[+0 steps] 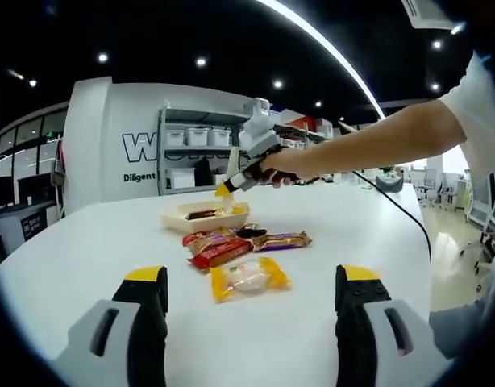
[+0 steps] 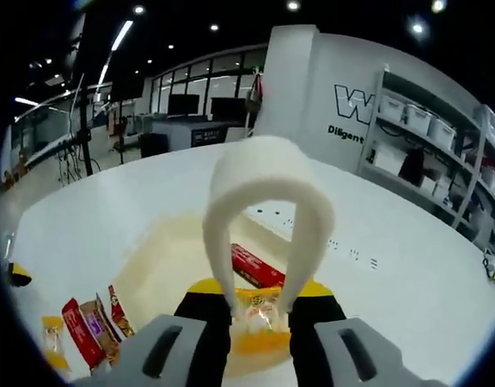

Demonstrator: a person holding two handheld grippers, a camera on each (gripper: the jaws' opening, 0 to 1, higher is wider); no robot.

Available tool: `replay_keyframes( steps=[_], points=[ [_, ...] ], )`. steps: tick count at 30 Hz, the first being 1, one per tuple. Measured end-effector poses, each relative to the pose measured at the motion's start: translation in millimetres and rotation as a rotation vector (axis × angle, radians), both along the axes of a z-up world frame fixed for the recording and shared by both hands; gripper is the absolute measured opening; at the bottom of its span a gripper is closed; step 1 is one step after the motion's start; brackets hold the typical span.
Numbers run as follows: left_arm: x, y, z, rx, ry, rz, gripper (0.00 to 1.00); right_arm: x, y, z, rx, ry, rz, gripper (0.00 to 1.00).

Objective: Place the target food into the container with the food tongs after gripping and lifting it, then release it inside without dropping or visibly crushing the food.

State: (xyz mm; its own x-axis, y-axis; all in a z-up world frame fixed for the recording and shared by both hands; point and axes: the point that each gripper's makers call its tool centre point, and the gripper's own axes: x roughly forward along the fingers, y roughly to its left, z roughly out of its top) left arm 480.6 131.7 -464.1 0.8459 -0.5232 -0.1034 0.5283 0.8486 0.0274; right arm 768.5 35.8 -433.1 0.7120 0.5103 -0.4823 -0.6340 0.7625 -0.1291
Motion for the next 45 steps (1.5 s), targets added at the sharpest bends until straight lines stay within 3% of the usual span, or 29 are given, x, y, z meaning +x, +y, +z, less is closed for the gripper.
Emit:
replay_keyframes(
  steps=[6,12,16,23,30,36,39,41,45],
  points=[
    [0.7,1.6,-0.2,-0.003,0.003,0.005,0.84,-4.4,-2.7,18.4,0.036,0.001,0.002,0.19],
    [1.2,1.7,-0.6,-0.001,0.004,0.008,0.85,-51.1,-5.6,31.7,0.053,0.024,0.047,0.18],
    [0.6,0.6,-0.3,-0.013,0.009,0.006,0.86,-63.7,-12.0,37.0,0.062,0.032,0.076,0.18],
    [-0.8,-2.7,-1.1,-0.006,0.009,-0.002,0.87,-105.0,-20.9,41.8,0.119,0.071,0.127,0.19],
    [-2.1,-2.9,-1.0,0.008,0.001,0.007,0.87,-142.0,-17.3,31.8,0.134,0.096,0.182,0.19],
    [-3.3,-2.2,-0.6,0.017,-0.007,0.012,0.86,-176.6,-2.8,9.0,0.105,0.136,0.248,0.2],
    [-3.6,-2.2,-1.2,0.024,-0.007,0.015,0.86,-181.7,-0.4,0.2,0.071,0.109,0.26,0.2],
    [-4.2,-3.0,-1.0,0.025,-0.009,0.011,0.85,-183.1,1.0,-9.1,0.075,0.154,0.256,0.2],
    [-4.5,-2.9,-1.3,0.028,-0.008,0.012,0.85,-186.7,2.2,-19.1,0.058,0.163,0.265,0.2]
  ],
)
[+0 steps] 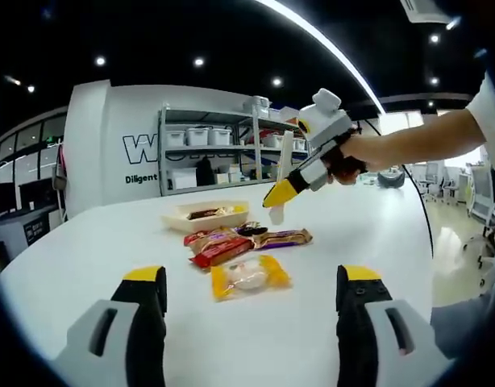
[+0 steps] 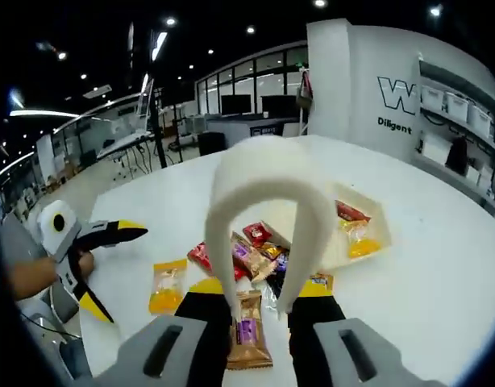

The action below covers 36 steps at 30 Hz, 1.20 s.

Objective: Place the target food into the container with the food tongs after gripping and lifting it, then release it inside without dropping or visibly crushing the food.

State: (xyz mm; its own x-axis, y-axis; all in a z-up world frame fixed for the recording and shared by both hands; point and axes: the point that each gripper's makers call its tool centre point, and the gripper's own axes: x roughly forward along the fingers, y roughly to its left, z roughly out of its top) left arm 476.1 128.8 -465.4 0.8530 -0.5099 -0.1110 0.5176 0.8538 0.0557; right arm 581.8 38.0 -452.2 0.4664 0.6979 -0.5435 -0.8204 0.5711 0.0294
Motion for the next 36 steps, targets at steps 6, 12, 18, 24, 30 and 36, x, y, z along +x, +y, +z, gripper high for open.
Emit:
replay_keyframes(
  steps=[6,12,18,24,30,36],
  points=[
    [-0.4,-0.4,0.6,0.001,-0.003,-0.004,0.84,-2.7,1.0,-6.8,-0.009,0.026,0.014,0.21],
    [-0.6,-1.0,1.2,0.001,-0.005,-0.007,0.84,-8.3,-0.7,-10.6,-0.035,0.032,0.023,0.21],
    [-0.7,-1.4,0.3,0.011,-0.005,-0.007,0.83,-9.9,1.2,-16.8,-0.081,0.04,0.043,0.2],
    [-1.2,-2.4,1.1,0.01,-0.009,-0.012,0.82,-11.3,5.5,-23.1,-0.126,0.021,0.072,0.2],
    [-1.0,-2.1,0.9,0.016,-0.01,-0.01,0.82,-10.8,3.3,-23.8,-0.121,0.044,0.062,0.15],
    [0.0,-0.4,0.9,0.014,-0.009,-0.002,0.82,-8.5,1.1,-22.7,-0.095,0.091,0.005,0.12]
  ],
)
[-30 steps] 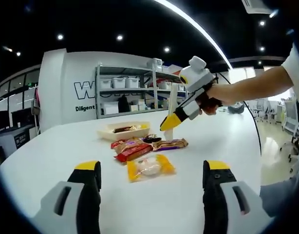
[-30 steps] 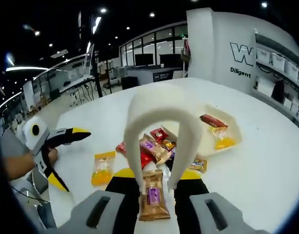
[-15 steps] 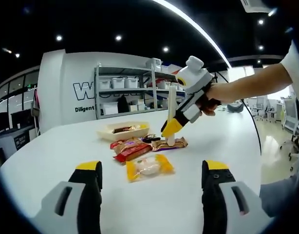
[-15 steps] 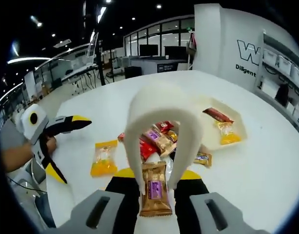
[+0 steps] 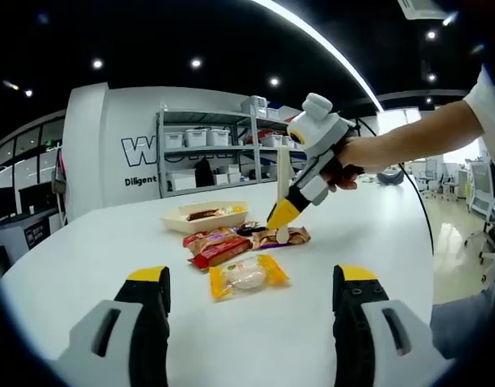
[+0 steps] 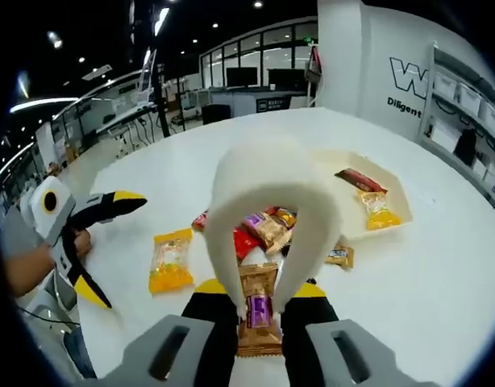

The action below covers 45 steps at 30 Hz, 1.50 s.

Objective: Place the target food into the container with the food tongs after gripping and lifting it, then release it inside without dropping or visibly crushing the food.

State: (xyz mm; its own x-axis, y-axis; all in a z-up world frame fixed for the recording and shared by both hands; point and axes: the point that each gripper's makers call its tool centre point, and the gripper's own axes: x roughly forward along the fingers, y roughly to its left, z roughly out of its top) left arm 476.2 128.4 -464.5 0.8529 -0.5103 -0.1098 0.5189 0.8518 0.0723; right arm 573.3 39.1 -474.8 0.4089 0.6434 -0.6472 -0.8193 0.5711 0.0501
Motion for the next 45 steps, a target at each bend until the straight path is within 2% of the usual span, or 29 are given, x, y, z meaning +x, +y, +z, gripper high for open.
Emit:
replay_keyframes(
  steps=[1,3,4,5,6,7,9,10,12,14,17,25,33,39,45],
  points=[
    [0.1,0.2,0.5,-0.002,-0.002,0.0,0.82,2.5,-2.0,0.8,0.014,0.01,-0.04,0.12],
    [0.7,1.3,0.2,-0.005,0.002,0.004,0.82,3.2,-4.4,6.4,0.027,0.008,-0.042,0.12],
    [0.7,1.4,0.2,-0.006,0.002,0.004,0.82,5.8,-3.4,15.6,0.069,-0.005,-0.046,0.13],
    [0.6,1.2,0.4,-0.006,0.001,0.003,0.82,6.0,-5.9,21.8,0.082,0.011,-0.059,0.13],
    [0.8,1.1,0.2,-0.004,0.001,0.003,0.82,13.2,-10.0,33.6,0.098,-0.014,-0.072,0.13],
    [0.7,1.0,-0.5,-0.002,0.005,0.003,0.82,14.6,-11.7,37.7,0.104,-0.015,-0.076,0.13],
    [0.2,0.2,0.1,-0.002,0.0,-0.001,0.82,25.6,-17.7,60.6,0.173,-0.05,-0.124,0.13],
    [0.1,0.1,0.1,-0.002,0.0,-0.001,0.82,26.9,-20.6,66.6,0.194,-0.031,-0.14,0.13],
    [-0.3,0.1,0.0,-0.002,0.001,0.0,0.82,37.3,-29.2,80.6,0.199,-0.069,-0.16,0.14],
    [-0.7,-0.6,0.1,-0.002,-0.001,-0.002,0.82,44.1,-33.7,87.1,0.196,-0.066,-0.173,0.14],
    [-1.0,-1.4,-0.2,-0.001,0.001,-0.005,0.82,60.3,-36.7,96.0,0.193,-0.104,-0.188,0.14],
    [-1.1,-2.3,-0.1,0.004,-0.003,-0.007,0.82,77.0,-19.6,93.1,0.196,-0.105,-0.204,0.14],
    [-1.0,-2.9,-1.7,0.009,0.0,-0.015,0.82,113.8,-5.0,80.1,0.201,-0.095,-0.235,0.15],
    [-1.5,-4.7,-2.7,0.016,-0.002,-0.03,0.81,127.1,4.8,76.6,0.214,-0.099,-0.243,0.15],
    [-0.6,-4.7,-1.8,0.009,-0.003,-0.032,0.81,152.2,9.2,53.1,0.207,-0.069,-0.265,0.15]
  ],
)
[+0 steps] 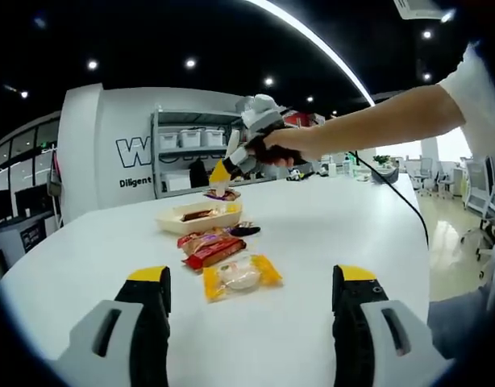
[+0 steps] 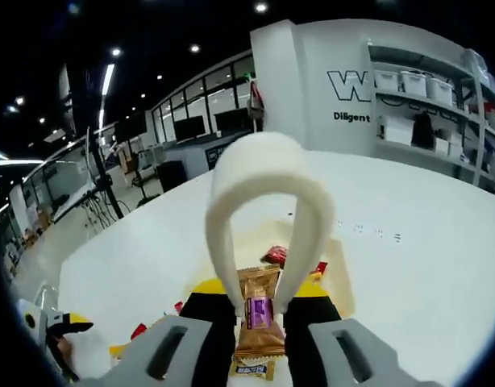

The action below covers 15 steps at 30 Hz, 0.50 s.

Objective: Place the target food into the container with the food tongs after gripping and lifting it, then release it inside without dropping or visibly crushing the food.

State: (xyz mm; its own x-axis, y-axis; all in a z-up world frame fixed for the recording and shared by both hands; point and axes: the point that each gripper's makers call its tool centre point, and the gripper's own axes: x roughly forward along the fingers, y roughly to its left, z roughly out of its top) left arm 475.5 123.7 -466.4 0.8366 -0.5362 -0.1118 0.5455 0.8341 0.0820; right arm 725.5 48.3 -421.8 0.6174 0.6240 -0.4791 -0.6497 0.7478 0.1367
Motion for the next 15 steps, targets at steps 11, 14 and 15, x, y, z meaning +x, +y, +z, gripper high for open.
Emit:
replay_keyframes(
  steps=[11,14,15],
  points=[
    [2.5,0.2,-0.5,0.002,-0.003,-0.003,0.8,10.8,6.0,-32.4,-0.04,0.017,0.015,0.15],
    [2.3,-0.3,-0.6,0.003,-0.002,-0.001,0.8,13.9,8.8,-40.1,-0.061,0.01,0.031,0.15],
    [2.3,-0.5,-0.2,0.002,-0.005,-0.001,0.8,16.6,9.6,-41.6,-0.071,0.001,0.039,0.16]
  ],
)
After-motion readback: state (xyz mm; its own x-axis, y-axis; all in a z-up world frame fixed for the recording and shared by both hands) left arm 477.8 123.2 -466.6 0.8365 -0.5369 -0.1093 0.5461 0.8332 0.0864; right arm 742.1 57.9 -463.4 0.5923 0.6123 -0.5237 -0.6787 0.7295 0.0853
